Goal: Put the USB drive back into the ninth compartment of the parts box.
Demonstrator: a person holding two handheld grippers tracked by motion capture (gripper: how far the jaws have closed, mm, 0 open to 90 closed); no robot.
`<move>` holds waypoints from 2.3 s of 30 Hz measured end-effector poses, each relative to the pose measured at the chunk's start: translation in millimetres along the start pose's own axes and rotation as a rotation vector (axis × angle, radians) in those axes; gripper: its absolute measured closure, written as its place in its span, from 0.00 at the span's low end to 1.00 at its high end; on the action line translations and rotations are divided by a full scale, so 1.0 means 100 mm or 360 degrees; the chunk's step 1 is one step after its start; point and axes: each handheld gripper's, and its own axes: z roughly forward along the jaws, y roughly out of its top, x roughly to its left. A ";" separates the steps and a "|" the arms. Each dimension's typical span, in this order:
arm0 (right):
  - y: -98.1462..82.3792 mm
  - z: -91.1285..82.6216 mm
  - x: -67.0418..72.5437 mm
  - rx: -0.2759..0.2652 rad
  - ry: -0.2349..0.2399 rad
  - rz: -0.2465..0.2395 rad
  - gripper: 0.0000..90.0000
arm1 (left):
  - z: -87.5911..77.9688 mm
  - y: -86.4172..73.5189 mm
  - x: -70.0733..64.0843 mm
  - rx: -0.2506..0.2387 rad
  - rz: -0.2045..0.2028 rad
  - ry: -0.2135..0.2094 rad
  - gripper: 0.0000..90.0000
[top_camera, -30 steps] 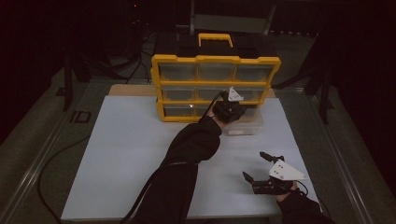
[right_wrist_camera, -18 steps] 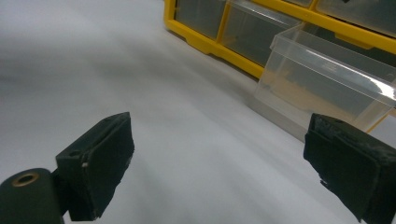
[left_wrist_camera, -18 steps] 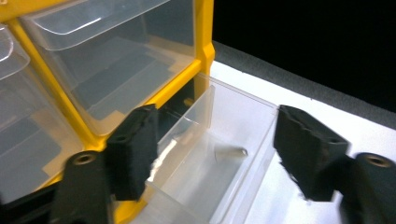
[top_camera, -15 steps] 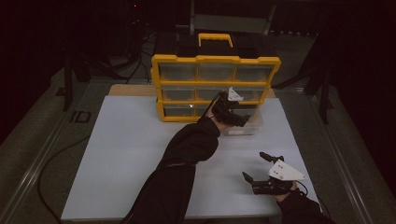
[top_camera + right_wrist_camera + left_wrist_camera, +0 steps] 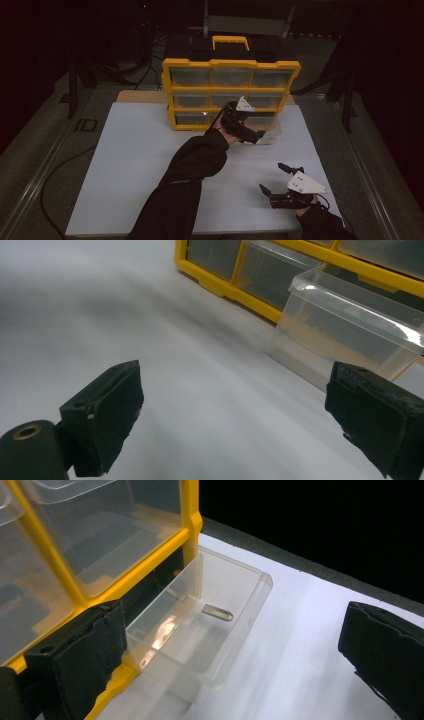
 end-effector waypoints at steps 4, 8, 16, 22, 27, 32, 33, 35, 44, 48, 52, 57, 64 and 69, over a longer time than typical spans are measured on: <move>0.00 0.00 0.00 0.0004 0.0001 -0.0005 0.09 | -0.06 -0.04 -0.01 0.0004 0.0018 -0.0004 0.00; 0.00 0.00 0.00 0.0008 0.0001 -0.0008 0.09 | -0.13 -0.11 0.00 -0.0023 0.0018 -0.0019 0.00; 0.00 0.00 0.01 0.0013 0.0000 -0.0011 0.09 | -0.25 -0.23 0.01 -0.0036 0.0018 -0.0041 0.00; 0.01 0.00 0.01 0.0008 -0.0001 -0.0009 0.09 | -0.34 -0.29 0.00 -0.0050 0.0030 -0.0046 0.00; 0.00 0.01 0.01 0.0012 0.0000 -0.0012 0.09 | -0.42 -0.37 -0.01 -0.0049 0.0058 -0.0051 0.00; 0.00 0.01 0.01 0.0014 0.0001 -0.0012 0.09 | -0.50 -0.45 0.00 -0.0051 0.0057 -0.0065 0.00; 0.00 0.01 0.01 0.0016 0.0001 -0.0013 0.09 | -0.52 -0.47 0.00 -0.0054 0.0058 -0.0066 0.00; 0.00 0.02 0.01 0.0018 -0.0001 -0.0011 0.09 | -0.56 -0.51 0.00 -0.0047 0.0065 -0.0066 0.00; 0.00 0.02 0.01 0.0019 0.0000 -0.0015 0.09 | -0.76 -0.69 0.02 -0.0049 0.0059 -0.0068 0.00; 0.00 0.02 0.01 0.0023 0.0002 -0.0014 0.09 | -0.84 -0.79 0.02 -0.0048 0.0067 -0.0061 0.00; 0.00 0.03 0.01 0.0025 0.0000 -0.0015 0.09 | -0.92 -0.91 0.01 -0.0048 0.0063 -0.0056 0.00; 0.00 0.03 0.01 0.0027 -0.0004 -0.0019 0.09 | -1.02 -1.06 -0.02 -0.0054 0.0061 -0.0047 0.00; 0.00 0.03 0.02 0.0027 -0.0007 -0.0021 0.09 | -1.16 -1.27 -0.07 -0.0067 0.0045 -0.0048 0.00; 0.00 0.03 0.02 0.0030 -0.0005 -0.0020 0.09 | -1.23 -1.41 -0.09 -0.0074 0.0023 -0.0048 0.00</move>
